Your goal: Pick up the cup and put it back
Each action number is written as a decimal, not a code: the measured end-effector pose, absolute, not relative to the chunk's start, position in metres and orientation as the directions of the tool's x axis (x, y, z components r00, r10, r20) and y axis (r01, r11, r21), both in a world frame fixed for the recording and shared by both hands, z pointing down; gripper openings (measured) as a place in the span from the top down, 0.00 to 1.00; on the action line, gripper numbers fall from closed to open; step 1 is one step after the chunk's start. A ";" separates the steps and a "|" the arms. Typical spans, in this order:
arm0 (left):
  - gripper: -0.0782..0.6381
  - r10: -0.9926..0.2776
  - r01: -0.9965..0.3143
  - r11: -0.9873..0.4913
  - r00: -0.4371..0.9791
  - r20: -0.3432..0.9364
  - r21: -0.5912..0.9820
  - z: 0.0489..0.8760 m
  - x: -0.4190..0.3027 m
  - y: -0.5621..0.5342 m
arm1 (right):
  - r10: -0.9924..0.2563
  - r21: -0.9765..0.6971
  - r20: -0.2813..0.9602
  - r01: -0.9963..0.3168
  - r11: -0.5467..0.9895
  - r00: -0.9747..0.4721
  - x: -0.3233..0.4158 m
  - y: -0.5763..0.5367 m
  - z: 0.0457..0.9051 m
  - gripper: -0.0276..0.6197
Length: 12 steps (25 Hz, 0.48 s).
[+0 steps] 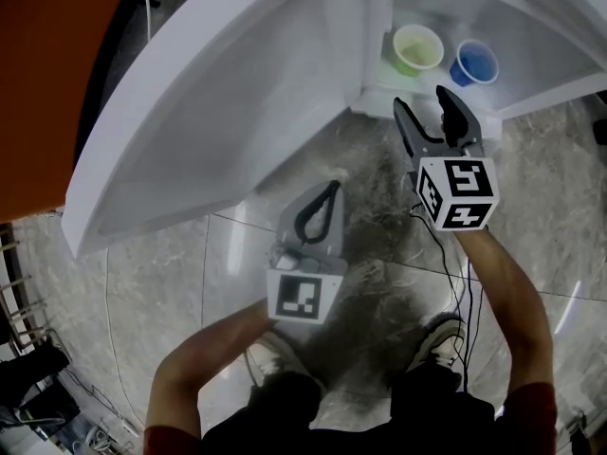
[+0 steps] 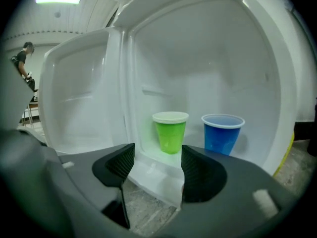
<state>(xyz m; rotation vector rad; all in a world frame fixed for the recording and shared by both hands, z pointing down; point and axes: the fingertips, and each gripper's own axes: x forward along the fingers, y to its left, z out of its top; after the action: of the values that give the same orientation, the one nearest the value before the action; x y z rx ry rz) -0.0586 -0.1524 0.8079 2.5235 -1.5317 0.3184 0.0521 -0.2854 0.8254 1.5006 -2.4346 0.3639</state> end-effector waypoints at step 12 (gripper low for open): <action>0.89 -0.863 -0.889 -0.457 0.449 0.234 0.019 0.788 -0.060 -0.146 | -0.838 -0.120 0.332 -0.901 0.417 -0.432 0.080 -0.208 0.815 0.53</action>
<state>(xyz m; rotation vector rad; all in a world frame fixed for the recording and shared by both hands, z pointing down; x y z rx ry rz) -0.0603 -0.1459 0.7879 2.5535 -1.5541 0.2882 0.0802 -0.2085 0.8153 1.5308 -2.4511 0.4148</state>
